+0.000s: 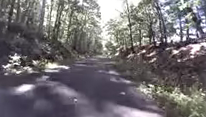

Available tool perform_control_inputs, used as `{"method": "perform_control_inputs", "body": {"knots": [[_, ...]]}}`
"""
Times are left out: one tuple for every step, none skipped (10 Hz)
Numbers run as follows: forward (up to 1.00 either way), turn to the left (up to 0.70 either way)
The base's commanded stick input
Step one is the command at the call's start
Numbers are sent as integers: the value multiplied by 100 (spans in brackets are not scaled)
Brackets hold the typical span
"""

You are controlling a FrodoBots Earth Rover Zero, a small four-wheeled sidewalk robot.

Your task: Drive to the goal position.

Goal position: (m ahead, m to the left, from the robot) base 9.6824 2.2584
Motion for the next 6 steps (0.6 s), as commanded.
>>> {"method": "perform_control_inputs", "body": {"knots": [[45,0],[45,0],[45,0],[45,0],[45,0],[45,0]]}}
